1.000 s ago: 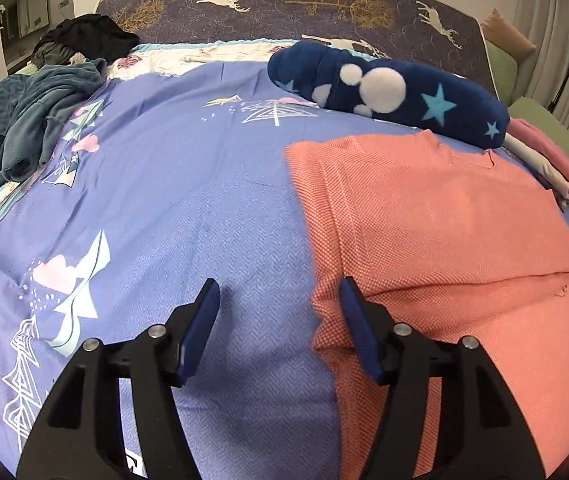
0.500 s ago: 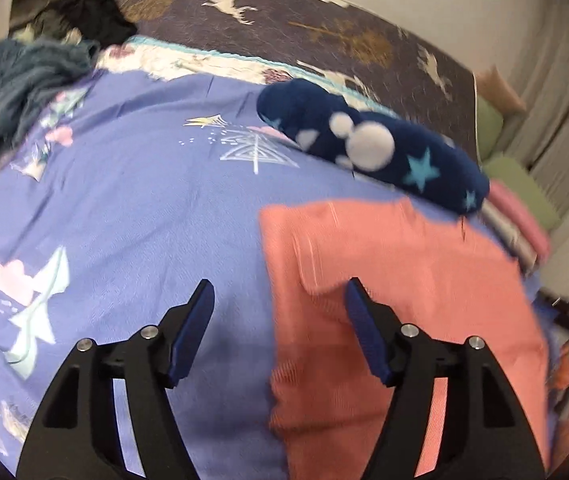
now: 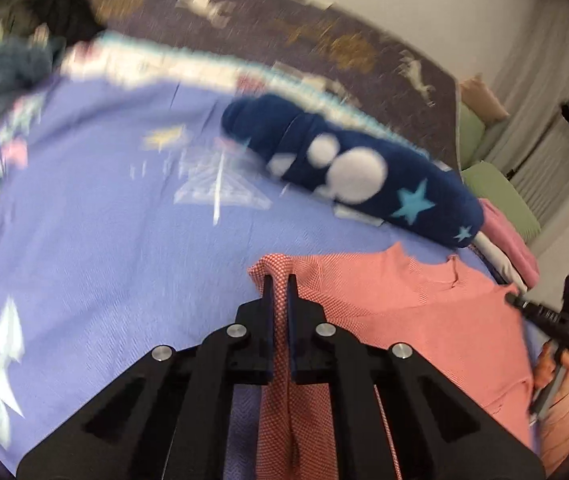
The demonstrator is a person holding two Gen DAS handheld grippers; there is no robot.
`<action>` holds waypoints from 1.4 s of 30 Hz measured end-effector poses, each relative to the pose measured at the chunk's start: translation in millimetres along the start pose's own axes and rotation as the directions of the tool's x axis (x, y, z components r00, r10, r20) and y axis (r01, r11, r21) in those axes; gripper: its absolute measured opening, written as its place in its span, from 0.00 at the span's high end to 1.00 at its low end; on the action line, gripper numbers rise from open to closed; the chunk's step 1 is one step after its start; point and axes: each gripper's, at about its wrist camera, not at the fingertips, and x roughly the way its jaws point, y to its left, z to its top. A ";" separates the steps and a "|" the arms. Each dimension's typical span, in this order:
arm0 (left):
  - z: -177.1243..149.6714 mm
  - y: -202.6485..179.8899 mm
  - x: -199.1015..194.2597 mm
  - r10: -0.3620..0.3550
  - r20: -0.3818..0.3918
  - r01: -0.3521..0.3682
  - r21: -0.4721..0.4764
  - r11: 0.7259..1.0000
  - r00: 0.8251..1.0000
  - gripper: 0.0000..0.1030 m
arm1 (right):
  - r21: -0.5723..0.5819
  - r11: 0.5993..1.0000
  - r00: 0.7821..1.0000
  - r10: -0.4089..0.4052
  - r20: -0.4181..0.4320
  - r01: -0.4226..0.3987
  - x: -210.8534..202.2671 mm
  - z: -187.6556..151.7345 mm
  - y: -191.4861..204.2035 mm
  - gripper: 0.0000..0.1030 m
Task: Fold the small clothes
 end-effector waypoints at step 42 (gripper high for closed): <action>-183.7 -40.3 -147.1 0.078 -0.145 -0.047 0.205 0.978 0.986 0.91 | -0.073 0.997 0.995 -0.024 -0.100 0.017 -148.8 -175.9 0.0 0.72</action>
